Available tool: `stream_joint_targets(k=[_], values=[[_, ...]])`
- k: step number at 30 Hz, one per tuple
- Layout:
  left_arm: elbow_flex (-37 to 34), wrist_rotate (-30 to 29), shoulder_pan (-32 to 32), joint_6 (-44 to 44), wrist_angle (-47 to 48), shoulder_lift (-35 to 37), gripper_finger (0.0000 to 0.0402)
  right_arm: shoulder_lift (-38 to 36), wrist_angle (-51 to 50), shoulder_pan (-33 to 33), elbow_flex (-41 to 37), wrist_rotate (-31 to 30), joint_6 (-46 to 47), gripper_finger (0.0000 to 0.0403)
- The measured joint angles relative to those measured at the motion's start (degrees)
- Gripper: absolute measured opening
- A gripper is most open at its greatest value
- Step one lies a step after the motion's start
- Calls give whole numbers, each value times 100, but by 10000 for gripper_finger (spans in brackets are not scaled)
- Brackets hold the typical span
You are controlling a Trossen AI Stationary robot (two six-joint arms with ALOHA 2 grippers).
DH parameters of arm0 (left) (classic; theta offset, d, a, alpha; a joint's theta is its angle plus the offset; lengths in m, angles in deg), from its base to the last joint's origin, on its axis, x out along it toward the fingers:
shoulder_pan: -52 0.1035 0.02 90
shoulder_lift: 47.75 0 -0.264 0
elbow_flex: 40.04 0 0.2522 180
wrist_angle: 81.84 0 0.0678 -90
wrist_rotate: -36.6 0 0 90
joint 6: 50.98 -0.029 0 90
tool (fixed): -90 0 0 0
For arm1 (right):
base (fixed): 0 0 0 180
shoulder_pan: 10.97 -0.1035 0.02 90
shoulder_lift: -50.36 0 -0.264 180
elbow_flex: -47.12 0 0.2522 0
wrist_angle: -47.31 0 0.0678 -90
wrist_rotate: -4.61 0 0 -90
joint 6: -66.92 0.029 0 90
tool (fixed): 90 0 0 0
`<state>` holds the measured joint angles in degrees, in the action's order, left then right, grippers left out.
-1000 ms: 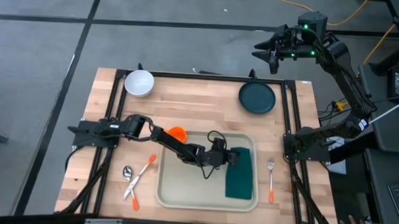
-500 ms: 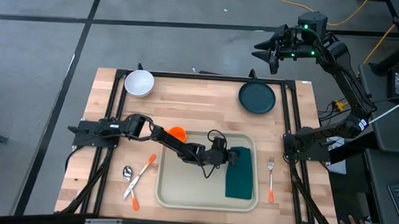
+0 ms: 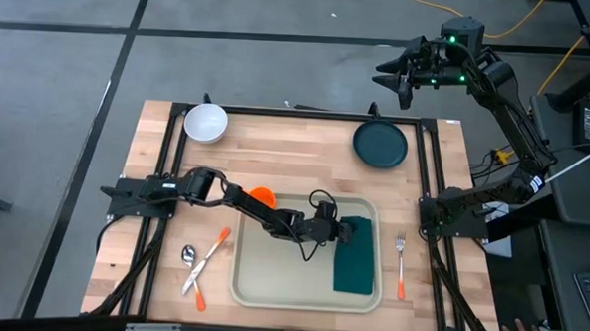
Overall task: Set up tray
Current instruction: Put the green napkin on the serving tray to the right of the orange mug
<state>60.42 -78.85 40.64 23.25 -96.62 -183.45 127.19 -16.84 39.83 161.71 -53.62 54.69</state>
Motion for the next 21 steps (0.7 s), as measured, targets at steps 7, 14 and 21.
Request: stream_joint_targets(k=[7, 14, 21], values=[[4, 491, 75, 87, -18, 2, 141, -1, -2, 0, 0, 0, -1, 172], [11, 930, 141, 93, 648, 144, 143, -1, 0, 0, 1, 0, -6, 172], [-26, 660, 159, -525, 2720, 682, 143, -1, 85, 2, 0, 104, -9, 172]])
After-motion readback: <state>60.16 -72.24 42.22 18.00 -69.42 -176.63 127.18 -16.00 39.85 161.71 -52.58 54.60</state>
